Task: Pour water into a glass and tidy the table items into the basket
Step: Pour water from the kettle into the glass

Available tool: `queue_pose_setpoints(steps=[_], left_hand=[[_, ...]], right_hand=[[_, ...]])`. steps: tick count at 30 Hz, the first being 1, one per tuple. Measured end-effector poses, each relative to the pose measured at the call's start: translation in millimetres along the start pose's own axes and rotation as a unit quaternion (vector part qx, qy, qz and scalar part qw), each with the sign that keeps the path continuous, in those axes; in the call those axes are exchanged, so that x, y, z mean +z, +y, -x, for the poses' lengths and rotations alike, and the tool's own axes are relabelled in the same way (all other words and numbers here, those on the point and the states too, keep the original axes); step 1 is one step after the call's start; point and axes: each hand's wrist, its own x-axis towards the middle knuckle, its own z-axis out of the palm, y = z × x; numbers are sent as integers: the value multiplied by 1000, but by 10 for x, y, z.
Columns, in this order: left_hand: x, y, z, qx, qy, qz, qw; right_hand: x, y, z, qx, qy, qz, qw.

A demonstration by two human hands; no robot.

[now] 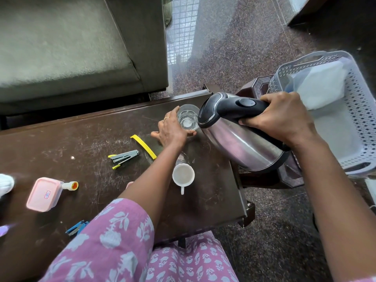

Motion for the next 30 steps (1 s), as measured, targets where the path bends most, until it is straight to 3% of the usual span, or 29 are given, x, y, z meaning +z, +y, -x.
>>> queue_pose_setpoints(steps=[30], left_hand=[[-45,7,-12,8,-5,-2,1000]], right_hand=[[-30,-72,-14,9,-2,-3,1000]])
